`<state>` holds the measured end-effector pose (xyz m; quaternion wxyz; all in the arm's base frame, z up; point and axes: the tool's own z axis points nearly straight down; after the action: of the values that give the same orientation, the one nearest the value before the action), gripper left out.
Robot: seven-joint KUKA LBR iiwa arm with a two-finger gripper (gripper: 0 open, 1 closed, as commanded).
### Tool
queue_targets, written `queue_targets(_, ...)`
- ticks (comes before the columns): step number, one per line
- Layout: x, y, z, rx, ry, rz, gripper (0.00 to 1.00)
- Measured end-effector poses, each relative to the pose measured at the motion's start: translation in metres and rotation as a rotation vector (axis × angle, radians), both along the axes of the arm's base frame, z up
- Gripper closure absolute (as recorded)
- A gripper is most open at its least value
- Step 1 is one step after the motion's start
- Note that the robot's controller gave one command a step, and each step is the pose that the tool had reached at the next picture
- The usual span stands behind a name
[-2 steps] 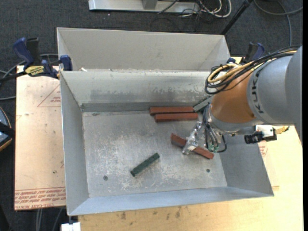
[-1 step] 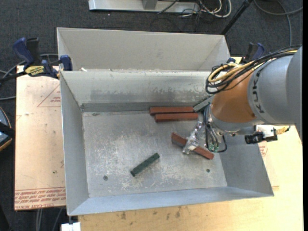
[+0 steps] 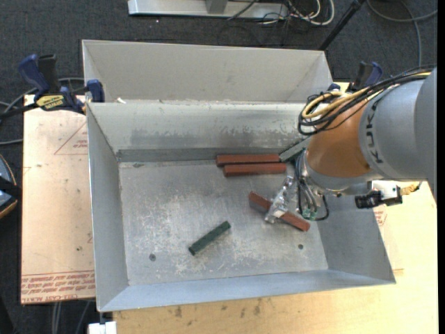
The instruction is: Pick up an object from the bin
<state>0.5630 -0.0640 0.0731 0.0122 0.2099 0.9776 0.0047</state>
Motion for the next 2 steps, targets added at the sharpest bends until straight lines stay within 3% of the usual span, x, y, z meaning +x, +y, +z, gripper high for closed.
queue_targets(2,-0.006,-0.001,0.017,-0.002,0.029,-0.002,1.00)
